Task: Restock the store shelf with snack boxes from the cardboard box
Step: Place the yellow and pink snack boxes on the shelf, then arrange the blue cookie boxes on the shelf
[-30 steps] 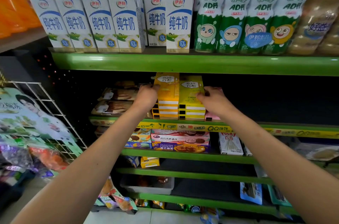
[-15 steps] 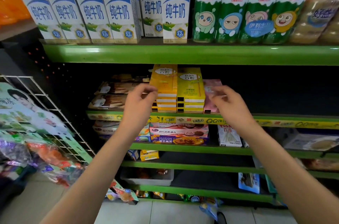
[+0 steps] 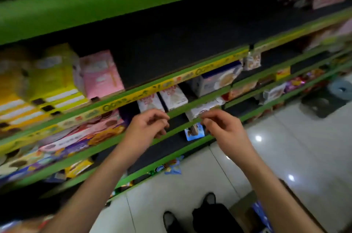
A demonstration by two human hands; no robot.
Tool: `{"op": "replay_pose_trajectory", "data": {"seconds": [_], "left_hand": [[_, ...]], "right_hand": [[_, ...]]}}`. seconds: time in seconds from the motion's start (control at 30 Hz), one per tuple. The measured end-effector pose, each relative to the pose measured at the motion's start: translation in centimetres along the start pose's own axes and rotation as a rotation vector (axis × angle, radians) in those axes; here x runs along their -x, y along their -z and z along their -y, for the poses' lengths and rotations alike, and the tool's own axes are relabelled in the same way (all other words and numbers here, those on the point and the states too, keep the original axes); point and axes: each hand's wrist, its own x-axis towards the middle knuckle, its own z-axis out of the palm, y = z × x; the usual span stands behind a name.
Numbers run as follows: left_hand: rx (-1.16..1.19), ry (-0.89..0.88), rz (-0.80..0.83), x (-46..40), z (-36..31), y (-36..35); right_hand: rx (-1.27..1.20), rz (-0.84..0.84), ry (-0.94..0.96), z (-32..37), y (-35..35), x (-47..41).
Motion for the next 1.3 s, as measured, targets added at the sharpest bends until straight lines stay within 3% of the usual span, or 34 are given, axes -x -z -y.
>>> {"op": "replay_pose_trajectory", "data": {"seconds": [0.17, 0.4, 0.73, 1.0, 1.17, 1.3], "left_hand": [[-0.150, 0.024, 0.374, -5.0, -2.0, -13.3], [-0.341, 0.033, 0.776, -7.5, -3.3, -32.9], [-0.767, 0.034, 1.318, -2.1, 1.7, -56.2], [-1.083, 0.022, 1.621, 2.2, 11.6, -70.5], [-1.314, -0.036, 1.738, 0.7, 22.6, -79.4], [-1.551, -0.146, 1.794, -2.5, 31.4, -84.8]], "right_hand": [[-0.082, -0.309, -0.154, -6.4, 9.1, 3.4], [-0.248, -0.716, -0.331, -15.8, 19.7, 9.6], [-0.348, -1.308, -0.650, -26.5, 26.1, 25.7], [-0.688, -1.773, -0.986, -33.6, 24.1, 32.9], [-0.940, -1.867, -1.166, -41.4, 22.4, 30.5], [-1.102, -1.831, -1.243, -49.3, 21.8, 27.5]]}}
